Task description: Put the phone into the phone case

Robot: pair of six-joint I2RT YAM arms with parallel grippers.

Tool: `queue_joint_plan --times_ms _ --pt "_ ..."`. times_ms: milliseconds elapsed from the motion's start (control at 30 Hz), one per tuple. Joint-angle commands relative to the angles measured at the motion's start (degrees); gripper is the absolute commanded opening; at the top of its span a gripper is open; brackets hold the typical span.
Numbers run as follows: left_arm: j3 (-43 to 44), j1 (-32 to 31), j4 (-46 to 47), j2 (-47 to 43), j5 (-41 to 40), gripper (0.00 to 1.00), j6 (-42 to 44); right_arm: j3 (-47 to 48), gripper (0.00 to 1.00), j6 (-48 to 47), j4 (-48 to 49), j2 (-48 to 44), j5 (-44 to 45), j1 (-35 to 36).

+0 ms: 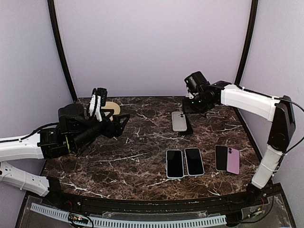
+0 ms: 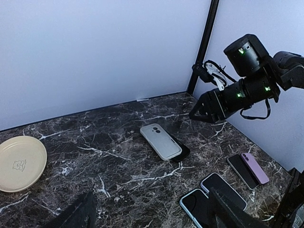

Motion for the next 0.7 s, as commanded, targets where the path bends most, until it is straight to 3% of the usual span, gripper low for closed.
queue_joint_plan --times_ms 0,233,667 --pt "1.63 0.34 -1.22 0.39 0.07 0.82 -0.34 5.55 0.51 -3.27 -0.52 6.12 0.34 -3.46" --pt "1.89 0.66 -1.91 1.05 0.26 0.82 -0.69 13.16 0.53 -2.89 -1.89 17.90 0.39 -7.53" --pt "1.44 0.73 -2.41 1.50 0.55 0.82 -1.19 15.96 0.39 -2.84 -0.19 27.71 -3.04 -8.56"
